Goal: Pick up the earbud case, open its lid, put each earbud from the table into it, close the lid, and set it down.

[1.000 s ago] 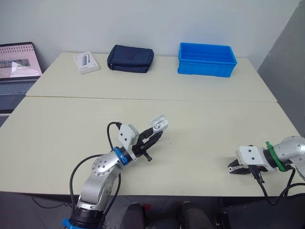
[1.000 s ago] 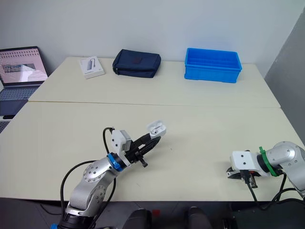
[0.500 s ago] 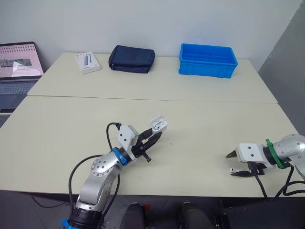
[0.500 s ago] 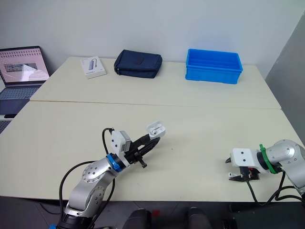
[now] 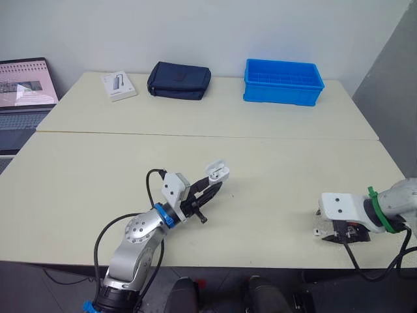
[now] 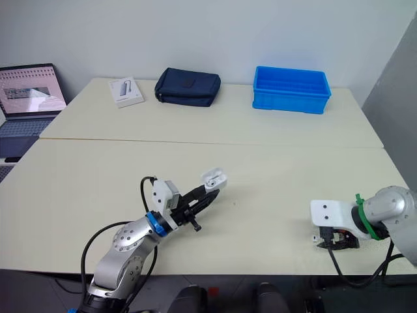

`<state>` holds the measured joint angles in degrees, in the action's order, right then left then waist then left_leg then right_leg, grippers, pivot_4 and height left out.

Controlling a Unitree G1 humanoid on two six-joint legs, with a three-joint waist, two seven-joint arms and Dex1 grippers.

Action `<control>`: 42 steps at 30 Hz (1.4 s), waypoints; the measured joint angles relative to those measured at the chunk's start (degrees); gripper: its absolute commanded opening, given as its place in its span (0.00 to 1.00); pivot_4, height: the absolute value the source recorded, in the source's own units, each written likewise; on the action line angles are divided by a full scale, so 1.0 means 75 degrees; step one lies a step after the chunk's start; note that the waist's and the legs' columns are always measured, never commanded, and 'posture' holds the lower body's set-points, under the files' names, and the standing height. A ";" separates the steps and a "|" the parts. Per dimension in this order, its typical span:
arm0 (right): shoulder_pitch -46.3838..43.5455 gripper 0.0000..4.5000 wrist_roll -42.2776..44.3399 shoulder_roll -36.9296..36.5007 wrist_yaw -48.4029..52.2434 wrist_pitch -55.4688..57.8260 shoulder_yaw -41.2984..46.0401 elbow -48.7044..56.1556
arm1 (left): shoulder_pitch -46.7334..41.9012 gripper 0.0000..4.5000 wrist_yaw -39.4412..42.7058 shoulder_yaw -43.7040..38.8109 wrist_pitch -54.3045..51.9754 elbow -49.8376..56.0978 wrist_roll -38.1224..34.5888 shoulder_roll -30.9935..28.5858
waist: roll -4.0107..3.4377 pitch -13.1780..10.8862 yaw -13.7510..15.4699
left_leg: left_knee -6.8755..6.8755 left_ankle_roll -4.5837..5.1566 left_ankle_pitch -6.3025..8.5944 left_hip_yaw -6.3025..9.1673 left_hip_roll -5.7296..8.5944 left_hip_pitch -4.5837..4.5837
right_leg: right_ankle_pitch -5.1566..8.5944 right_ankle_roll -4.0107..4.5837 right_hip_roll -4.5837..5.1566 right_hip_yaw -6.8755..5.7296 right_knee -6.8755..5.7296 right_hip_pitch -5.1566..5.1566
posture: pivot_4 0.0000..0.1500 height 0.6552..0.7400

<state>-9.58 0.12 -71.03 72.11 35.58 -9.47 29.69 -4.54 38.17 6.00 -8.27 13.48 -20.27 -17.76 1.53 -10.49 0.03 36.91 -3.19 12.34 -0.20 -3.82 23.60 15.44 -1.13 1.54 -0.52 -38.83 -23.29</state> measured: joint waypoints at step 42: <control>-0.2462 0.08 0.1675 0.5516 -0.2684 0.0788 0.0516 0.0058 | -0.0153 0.16 -0.0034 0.0043 -0.0004 0.0082 0.0010 0.0154 | 0.0001 -0.0002 0.0004 | 0.0001 0.0001 0.0000 0.0014 -0.0001 0.0027 | -0.0004 -0.0006 -0.0009 -0.0009 -0.0003 -0.0013 | 1.00 0.84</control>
<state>-28.05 12.68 -29.65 51.98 41.49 -5.60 30.13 -5.69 37.92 6.32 -8.30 14.09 -20.19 -16.61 1.54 -10.50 0.06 36.92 -3.19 12.34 -0.10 -3.83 23.81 15.41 -1.18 1.48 -0.58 -38.85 -23.39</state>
